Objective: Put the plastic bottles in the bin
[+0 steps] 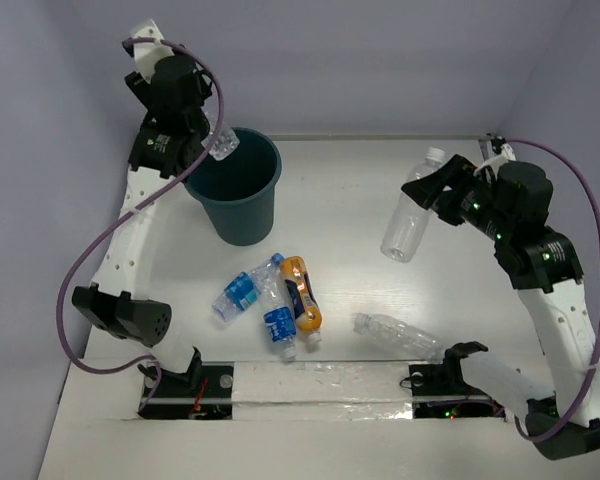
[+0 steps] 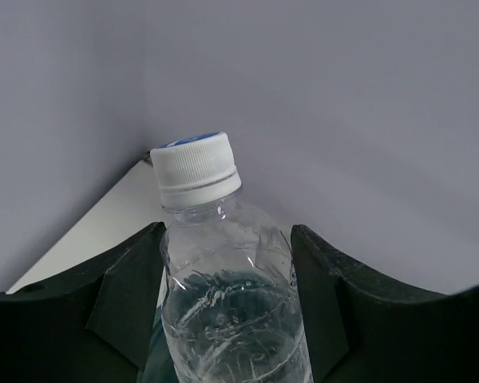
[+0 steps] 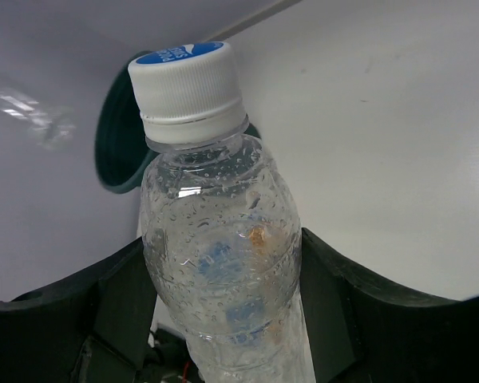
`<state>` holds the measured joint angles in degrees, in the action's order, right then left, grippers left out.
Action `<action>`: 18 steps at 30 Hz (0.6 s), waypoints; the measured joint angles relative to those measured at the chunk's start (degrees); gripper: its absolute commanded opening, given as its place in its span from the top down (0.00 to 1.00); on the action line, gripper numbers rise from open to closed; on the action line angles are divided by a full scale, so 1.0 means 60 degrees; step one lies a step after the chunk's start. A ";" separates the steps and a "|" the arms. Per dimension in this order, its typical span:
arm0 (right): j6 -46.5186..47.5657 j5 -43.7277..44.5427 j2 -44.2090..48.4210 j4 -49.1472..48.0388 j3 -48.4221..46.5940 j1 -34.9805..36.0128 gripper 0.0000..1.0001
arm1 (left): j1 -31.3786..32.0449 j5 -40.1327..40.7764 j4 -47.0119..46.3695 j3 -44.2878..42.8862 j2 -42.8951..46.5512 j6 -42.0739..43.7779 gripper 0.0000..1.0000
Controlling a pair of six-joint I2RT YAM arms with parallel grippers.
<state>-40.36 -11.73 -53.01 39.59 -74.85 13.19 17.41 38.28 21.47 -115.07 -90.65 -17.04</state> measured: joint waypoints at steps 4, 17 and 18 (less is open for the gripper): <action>-0.0080 0.0270 -0.1031 -0.0295 -0.1071 0.1129 0.38 | 0.0000 0.0612 -0.1133 0.1982 -0.0007 0.0667 0.74; -0.0357 0.1049 -0.7176 -0.1424 -0.7453 0.3792 0.36 | 0.0040 0.0474 -0.2703 0.3679 0.0357 0.1053 0.08; -0.0408 0.1067 -0.7617 -0.1541 -0.7843 0.3832 0.36 | 0.0040 0.0270 -0.2565 0.3654 0.0532 0.0878 0.09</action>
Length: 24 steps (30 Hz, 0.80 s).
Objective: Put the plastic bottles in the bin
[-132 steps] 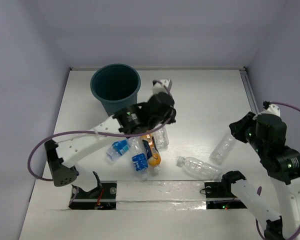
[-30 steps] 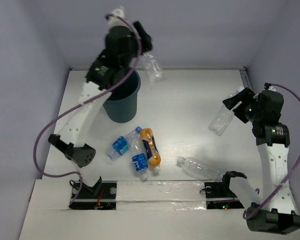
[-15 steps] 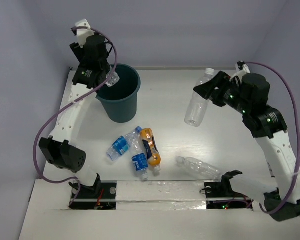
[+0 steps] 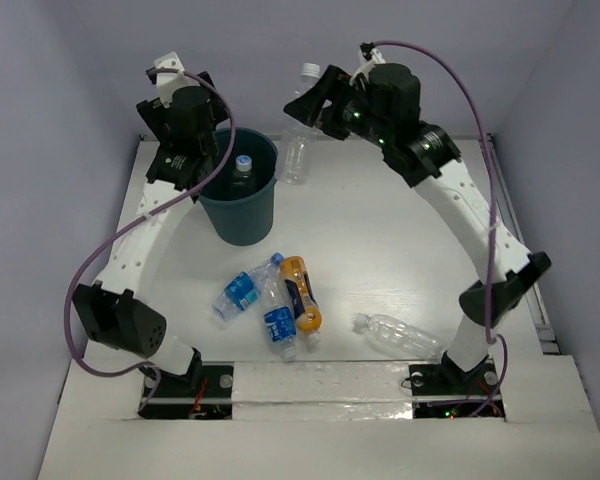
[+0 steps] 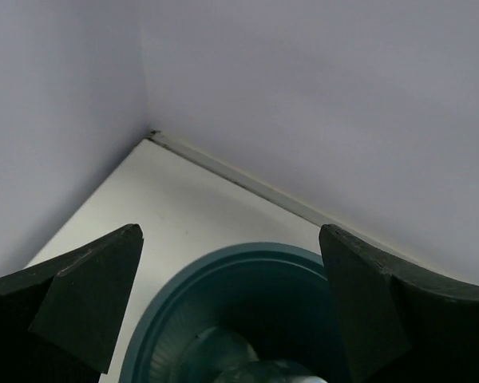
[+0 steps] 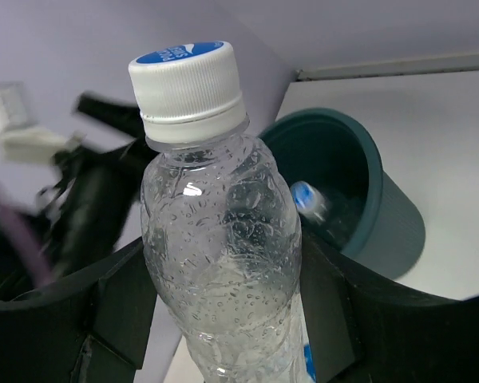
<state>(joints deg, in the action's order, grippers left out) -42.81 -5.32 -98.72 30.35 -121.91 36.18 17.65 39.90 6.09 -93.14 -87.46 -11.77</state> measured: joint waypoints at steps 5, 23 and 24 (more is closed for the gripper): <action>-0.0262 0.0157 -0.1931 -0.0492 -0.1417 0.0127 0.35 | 0.0000 -0.1410 0.0940 0.0113 0.1650 -0.1137 0.38; 0.0433 0.1861 -0.5595 -0.1483 -0.4084 0.1570 0.00 | 0.0444 -0.7435 0.5643 0.7242 0.8484 -0.4860 0.28; 0.0503 0.1923 -0.5595 -0.1483 -0.4084 0.1687 0.00 | 0.0477 -0.7697 0.5770 0.7417 0.8564 -0.4903 0.25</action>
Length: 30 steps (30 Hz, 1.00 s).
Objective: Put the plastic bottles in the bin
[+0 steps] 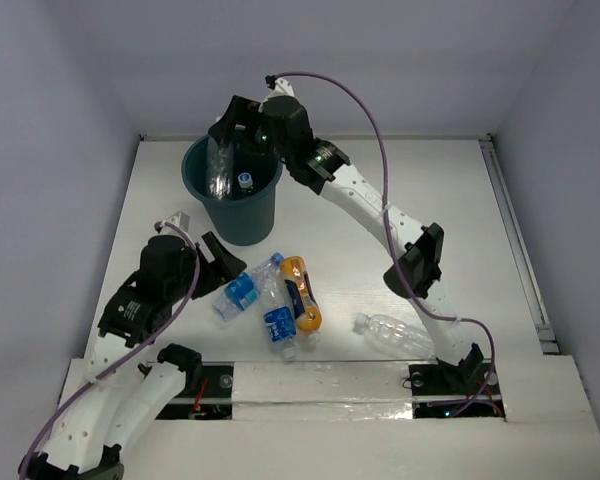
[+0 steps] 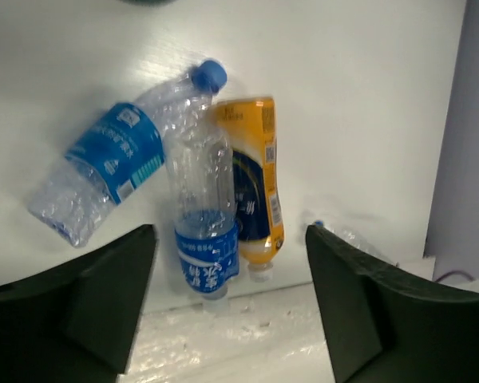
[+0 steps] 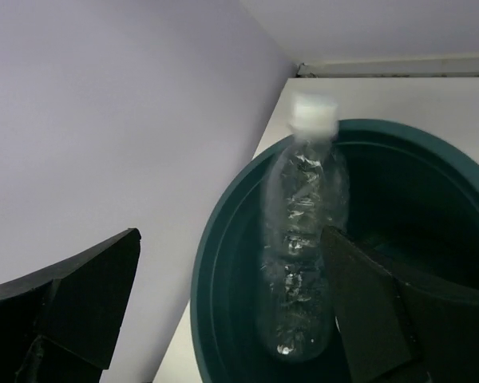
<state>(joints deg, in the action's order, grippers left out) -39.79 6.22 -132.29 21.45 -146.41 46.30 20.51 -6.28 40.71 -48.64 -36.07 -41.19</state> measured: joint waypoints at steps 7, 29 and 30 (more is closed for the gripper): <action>0.0616 0.0528 0.0714 0.0164 0.0412 0.0033 0.00 | 0.0244 -0.1300 0.0193 0.1126 0.0044 -0.0117 0.13; 0.0656 -0.0408 1.2950 0.1993 1.4713 -0.0080 0.08 | 0.3894 0.1005 -0.2601 0.2550 -0.2641 -0.2481 0.10; 0.0583 -0.0474 1.3296 0.2412 1.5027 -0.0080 0.07 | 0.3952 0.1129 -0.2692 0.2554 -0.2871 -0.2481 0.11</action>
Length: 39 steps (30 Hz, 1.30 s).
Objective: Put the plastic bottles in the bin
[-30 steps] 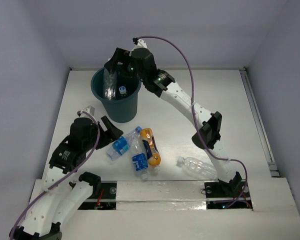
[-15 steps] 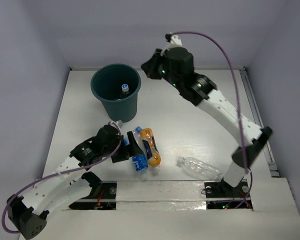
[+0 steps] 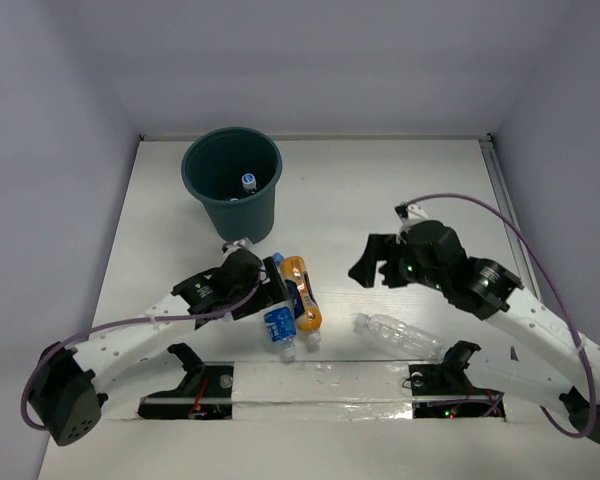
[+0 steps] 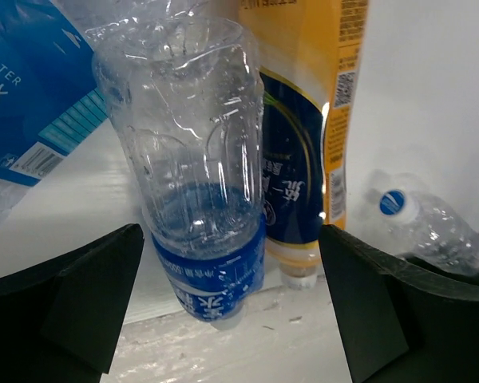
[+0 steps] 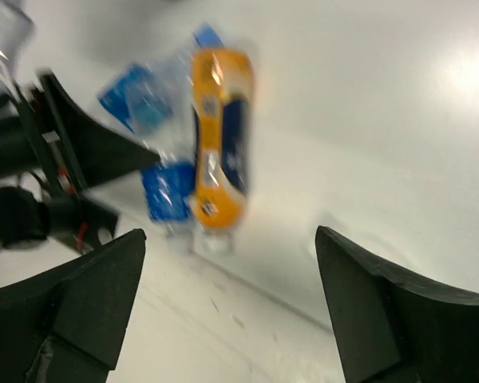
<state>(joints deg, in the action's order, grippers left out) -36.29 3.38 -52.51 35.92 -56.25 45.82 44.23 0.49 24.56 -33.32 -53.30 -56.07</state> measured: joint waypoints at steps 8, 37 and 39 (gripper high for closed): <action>-0.0259 -0.0168 0.0739 0.3213 0.0474 0.0000 0.00 | 0.0350 0.0634 -0.0594 0.0182 -0.0973 0.0004 0.24; 0.1960 -0.0135 -0.6535 0.4954 -0.0634 0.0186 0.01 | 0.1381 0.0856 -0.0255 -0.0342 0.0284 0.0157 0.66; 0.2065 -0.0142 -0.6991 0.4776 -0.0634 0.0182 0.03 | 0.1381 0.0907 0.0160 -0.0943 0.0546 0.0270 0.66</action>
<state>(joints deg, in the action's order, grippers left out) -23.90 2.52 -94.45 64.58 -60.05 46.92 52.51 5.93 25.52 -38.98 -50.02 -54.46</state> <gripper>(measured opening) 0.986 0.552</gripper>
